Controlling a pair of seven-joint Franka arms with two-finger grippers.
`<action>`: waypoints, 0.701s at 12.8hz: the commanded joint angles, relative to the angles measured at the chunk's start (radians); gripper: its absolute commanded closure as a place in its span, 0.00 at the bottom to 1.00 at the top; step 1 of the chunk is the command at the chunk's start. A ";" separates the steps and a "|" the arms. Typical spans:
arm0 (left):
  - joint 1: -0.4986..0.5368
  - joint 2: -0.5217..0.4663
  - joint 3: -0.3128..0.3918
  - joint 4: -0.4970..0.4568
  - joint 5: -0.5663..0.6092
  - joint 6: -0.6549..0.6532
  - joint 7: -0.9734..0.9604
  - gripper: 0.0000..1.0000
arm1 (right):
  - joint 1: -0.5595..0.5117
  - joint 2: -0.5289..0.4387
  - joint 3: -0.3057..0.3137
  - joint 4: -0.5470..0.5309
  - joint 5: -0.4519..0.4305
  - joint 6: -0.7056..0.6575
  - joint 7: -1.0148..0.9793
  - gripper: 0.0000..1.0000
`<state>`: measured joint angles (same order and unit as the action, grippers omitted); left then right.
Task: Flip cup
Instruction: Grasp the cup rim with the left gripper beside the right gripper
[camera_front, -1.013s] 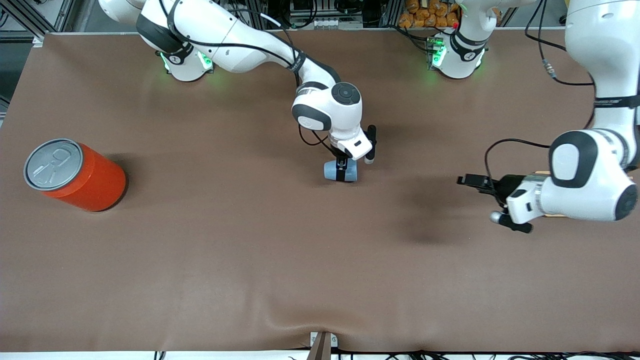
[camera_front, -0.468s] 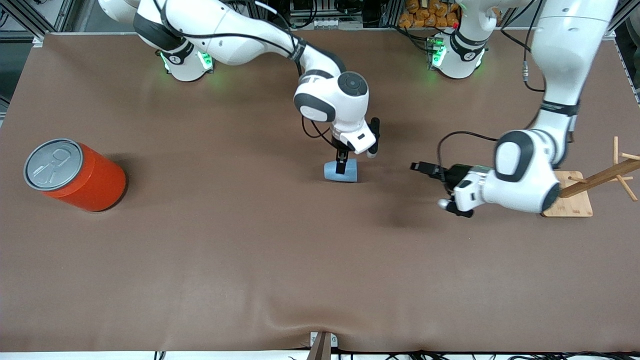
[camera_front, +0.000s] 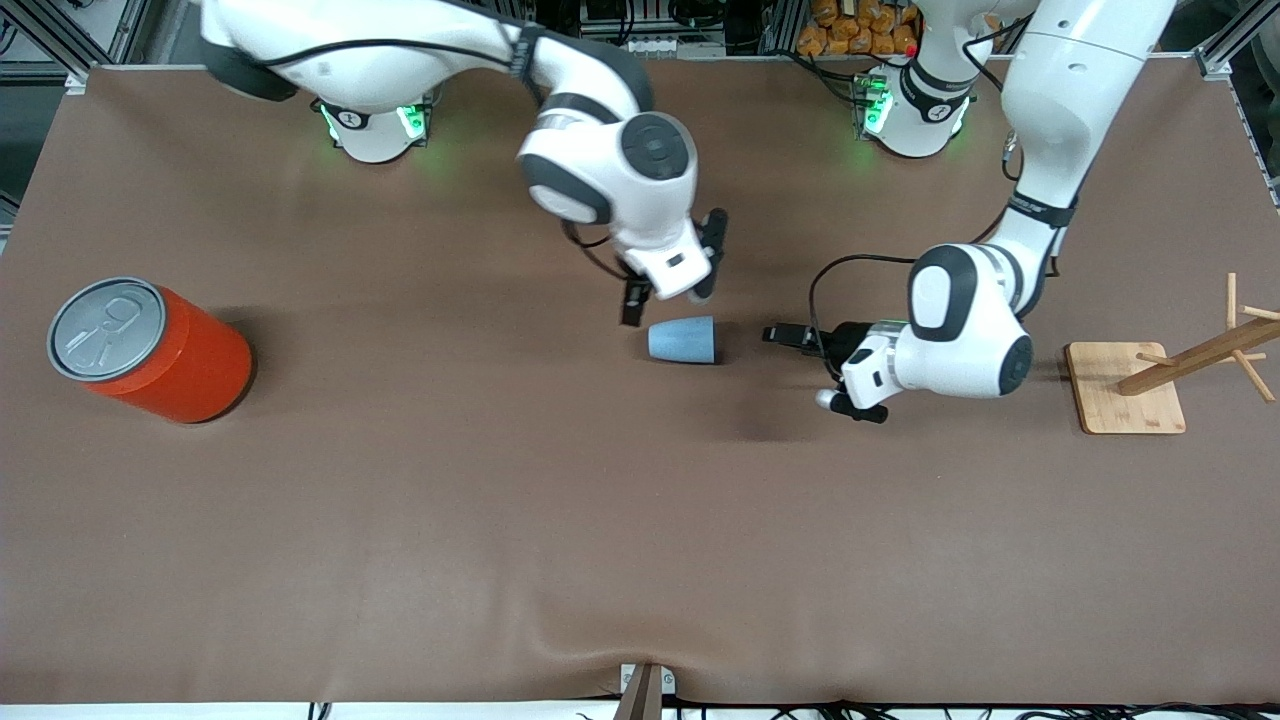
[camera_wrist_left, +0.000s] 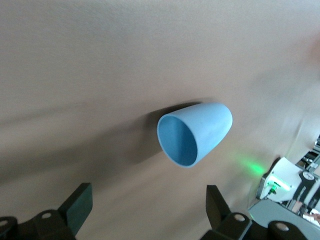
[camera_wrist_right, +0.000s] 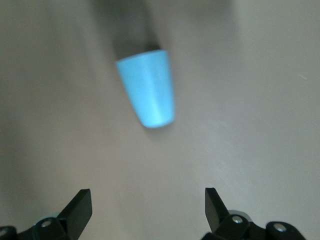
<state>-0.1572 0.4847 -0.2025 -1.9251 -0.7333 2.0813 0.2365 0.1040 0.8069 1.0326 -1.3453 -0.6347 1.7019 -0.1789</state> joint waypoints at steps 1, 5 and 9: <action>-0.109 0.028 0.003 -0.009 -0.023 0.115 -0.123 0.00 | -0.179 0.002 0.119 -0.012 -0.037 -0.074 0.015 0.00; -0.160 0.049 0.003 -0.011 -0.055 0.158 -0.181 0.00 | -0.234 0.002 0.089 0.181 -0.042 -0.231 0.019 0.00; -0.185 0.046 0.003 -0.024 -0.147 0.174 -0.180 0.00 | -0.201 0.000 0.041 0.340 -0.040 -0.356 0.446 0.00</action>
<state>-0.3243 0.5412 -0.2027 -1.9301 -0.8424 2.2328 0.0579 -0.1431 0.8060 1.0802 -1.0954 -0.6537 1.4256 0.0377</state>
